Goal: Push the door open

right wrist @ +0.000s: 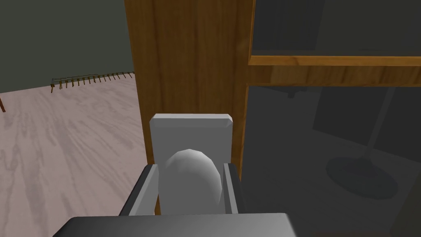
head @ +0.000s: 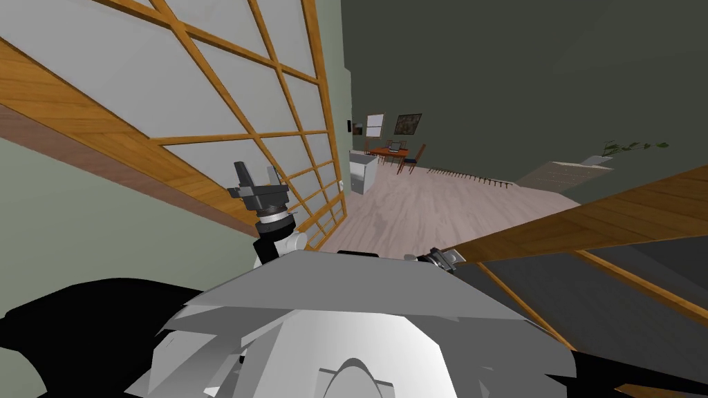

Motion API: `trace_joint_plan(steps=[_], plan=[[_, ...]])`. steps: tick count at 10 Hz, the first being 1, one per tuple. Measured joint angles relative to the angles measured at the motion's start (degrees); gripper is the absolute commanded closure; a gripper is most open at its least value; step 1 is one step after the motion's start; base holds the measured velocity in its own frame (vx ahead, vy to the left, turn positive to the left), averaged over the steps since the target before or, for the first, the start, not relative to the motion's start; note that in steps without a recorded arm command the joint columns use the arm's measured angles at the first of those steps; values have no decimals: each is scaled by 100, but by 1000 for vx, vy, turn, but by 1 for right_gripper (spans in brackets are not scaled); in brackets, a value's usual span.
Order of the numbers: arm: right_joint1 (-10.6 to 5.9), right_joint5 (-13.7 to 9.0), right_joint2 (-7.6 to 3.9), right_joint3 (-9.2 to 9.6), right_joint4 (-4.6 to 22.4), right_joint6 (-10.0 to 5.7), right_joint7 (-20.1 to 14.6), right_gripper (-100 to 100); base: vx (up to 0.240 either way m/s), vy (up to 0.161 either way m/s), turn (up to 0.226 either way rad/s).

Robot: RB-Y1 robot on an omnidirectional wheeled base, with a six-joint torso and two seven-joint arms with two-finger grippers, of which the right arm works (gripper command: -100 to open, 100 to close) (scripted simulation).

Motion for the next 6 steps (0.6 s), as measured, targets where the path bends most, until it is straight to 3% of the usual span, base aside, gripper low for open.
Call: trace_joint_plan(steps=[1, 3, 5, 6], plan=[[37, -29, -24, -38, -55, 7, 22, 100, 117, -105, -42], [-64, -102, -231, -136, 202, -82, -61, 100, 119, -117, -38], [15, -197, -178, -241, 27, -55, 37, 100, 152, -180, -53], [20, -237, -199, -292, 71, -82, 34, 100, 151, -139, -59]])
